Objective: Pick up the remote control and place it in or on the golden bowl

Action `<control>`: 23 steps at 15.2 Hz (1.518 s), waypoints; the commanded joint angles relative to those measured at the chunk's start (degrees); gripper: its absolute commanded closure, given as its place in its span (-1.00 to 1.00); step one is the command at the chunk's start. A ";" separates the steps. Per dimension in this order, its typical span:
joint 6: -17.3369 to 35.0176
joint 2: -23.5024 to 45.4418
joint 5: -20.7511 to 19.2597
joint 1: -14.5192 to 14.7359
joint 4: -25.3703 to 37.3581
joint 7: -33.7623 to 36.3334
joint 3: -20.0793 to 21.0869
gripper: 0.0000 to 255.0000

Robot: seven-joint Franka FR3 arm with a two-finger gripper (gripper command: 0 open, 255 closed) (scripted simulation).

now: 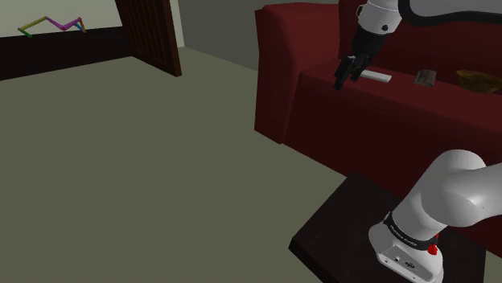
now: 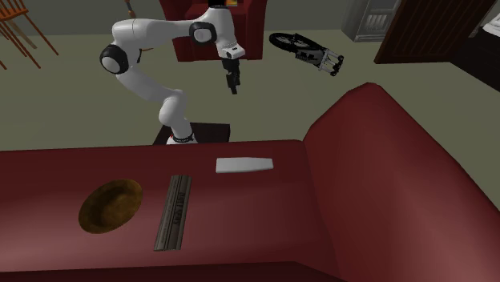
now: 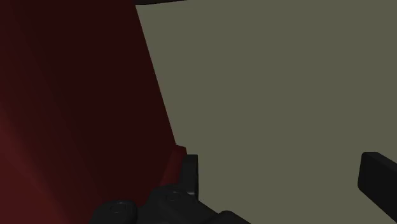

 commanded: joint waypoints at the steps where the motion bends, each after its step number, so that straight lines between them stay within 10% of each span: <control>1: 0.00 0.00 0.00 0.00 0.00 0.00 0.00 -1.00; 23: 0.39 27.95 -4.01 -3.23 23.44 -38.67 -29.20 -1.00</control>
